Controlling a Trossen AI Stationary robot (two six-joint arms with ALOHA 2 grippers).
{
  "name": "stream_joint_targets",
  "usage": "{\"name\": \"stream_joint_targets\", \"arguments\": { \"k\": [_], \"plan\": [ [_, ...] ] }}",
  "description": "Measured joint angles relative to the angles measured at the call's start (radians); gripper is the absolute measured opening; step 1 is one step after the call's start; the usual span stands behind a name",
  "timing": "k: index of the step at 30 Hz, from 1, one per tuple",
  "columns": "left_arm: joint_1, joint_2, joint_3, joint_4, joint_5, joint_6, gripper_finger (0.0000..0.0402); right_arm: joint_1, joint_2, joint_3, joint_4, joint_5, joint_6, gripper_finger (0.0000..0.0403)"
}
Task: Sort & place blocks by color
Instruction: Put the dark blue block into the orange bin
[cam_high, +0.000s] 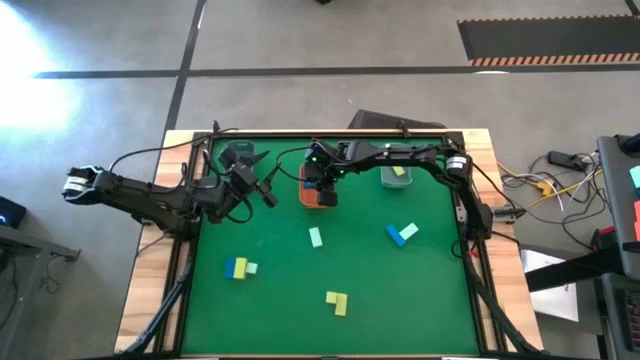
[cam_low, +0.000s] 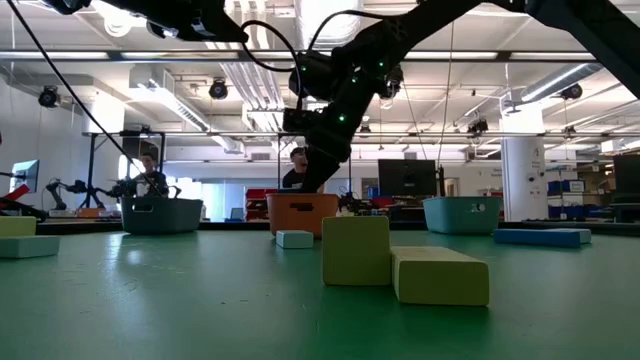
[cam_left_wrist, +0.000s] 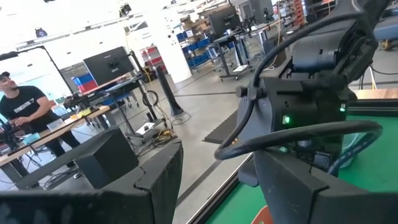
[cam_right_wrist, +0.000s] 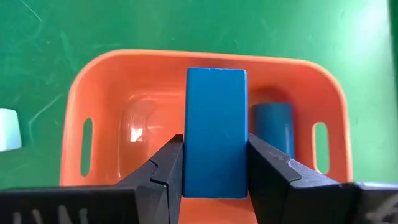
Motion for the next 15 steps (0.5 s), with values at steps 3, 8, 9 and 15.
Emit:
{"name": "stream_joint_targets", "arguments": {
  "k": [3, 8, 9, 15],
  "plan": [
    [0.0, 0.001, 0.0, 0.0, 0.0, 0.0, 0.0182, -0.001, 0.014, -0.001, 0.001, 0.011, -0.002, 0.0119],
    [0.0, 0.004, 0.0, -0.001, 0.0, 0.0, 0.0182, -0.002, 0.044, -0.001, 0.003, 0.056, -0.026, 0.012],
    [0.0, 0.004, -0.001, -0.001, 0.0, 0.0, 0.0182, -0.002, 0.049, -0.001, 0.007, 0.057, -0.026, 0.0127],
    [0.0, 0.004, -0.001, 0.0, 0.0, 0.001, 0.0182, -0.002, 0.05, -0.001, 0.009, 0.06, -0.024, 0.0207]
  ]
}}
